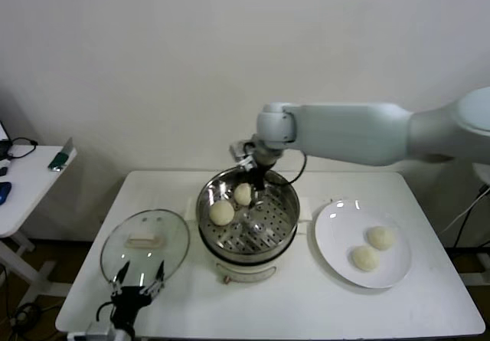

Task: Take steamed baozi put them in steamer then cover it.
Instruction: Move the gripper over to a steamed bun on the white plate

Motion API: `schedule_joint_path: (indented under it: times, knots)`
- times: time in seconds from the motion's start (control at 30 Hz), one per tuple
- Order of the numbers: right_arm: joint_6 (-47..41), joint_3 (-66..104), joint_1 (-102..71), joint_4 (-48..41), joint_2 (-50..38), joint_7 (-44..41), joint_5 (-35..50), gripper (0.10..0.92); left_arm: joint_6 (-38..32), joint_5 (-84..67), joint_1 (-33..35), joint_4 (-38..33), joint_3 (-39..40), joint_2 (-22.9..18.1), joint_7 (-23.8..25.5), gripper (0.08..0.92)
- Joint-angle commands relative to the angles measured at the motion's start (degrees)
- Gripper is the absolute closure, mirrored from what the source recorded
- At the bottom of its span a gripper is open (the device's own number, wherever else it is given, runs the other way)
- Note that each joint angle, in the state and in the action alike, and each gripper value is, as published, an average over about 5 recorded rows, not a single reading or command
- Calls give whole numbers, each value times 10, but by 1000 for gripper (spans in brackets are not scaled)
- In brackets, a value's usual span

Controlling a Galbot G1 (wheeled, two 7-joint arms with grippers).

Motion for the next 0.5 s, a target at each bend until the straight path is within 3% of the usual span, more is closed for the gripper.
schedule_joint_path:
  times: [0.03, 0.23, 0.5]
  knots:
    - [39, -152, 148, 129, -258, -56, -53, 203, 2, -2, -11, 4, -1, 3, 0, 177]
    - [40, -209, 91, 138, -365, -39, -151, 203, 2, -1, -10, 2, -1, 3, 1, 177]
    - [17, -73, -113, 100, -417, -13, -212, 203, -1, 3, -1, -5, -3, 1, 0, 177]
